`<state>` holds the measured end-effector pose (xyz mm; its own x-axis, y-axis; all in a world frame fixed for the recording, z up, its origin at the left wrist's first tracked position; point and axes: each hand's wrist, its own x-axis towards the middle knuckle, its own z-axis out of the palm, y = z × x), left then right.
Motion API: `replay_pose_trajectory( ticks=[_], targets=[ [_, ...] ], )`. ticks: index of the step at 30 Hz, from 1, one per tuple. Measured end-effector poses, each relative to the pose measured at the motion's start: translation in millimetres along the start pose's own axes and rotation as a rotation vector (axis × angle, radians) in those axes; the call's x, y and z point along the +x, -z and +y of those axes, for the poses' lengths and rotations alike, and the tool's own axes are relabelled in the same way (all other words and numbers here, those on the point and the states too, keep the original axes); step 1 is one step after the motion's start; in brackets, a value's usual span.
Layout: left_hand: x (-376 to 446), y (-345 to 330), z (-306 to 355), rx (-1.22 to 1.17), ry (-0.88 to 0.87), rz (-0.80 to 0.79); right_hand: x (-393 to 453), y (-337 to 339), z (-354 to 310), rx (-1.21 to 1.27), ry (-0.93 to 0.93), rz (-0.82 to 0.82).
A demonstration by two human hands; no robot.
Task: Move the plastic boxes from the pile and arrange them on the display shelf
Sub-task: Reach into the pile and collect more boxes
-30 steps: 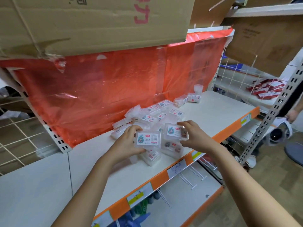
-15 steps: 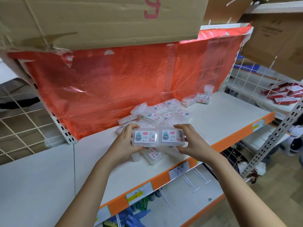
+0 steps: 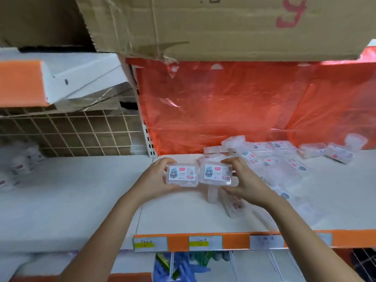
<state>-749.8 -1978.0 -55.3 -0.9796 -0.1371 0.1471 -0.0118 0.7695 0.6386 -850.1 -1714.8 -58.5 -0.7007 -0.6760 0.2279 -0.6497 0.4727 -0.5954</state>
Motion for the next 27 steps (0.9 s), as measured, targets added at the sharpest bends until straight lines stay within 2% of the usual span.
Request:
replay_pose_trajectory(
  ticks=[7,15,27],
  targets=[
    [-72,83,-53,0.156,0.208,0.149,69,-62,-68,0.004,0.272,-0.12],
    [-196,177,-109,0.272,0.462,0.315,115,-166,-198,0.066,0.526,-0.264],
    [-382,315,-196,0.34,0.628,0.486,134,-324,-420,0.063,0.783,-0.386]
  ],
)
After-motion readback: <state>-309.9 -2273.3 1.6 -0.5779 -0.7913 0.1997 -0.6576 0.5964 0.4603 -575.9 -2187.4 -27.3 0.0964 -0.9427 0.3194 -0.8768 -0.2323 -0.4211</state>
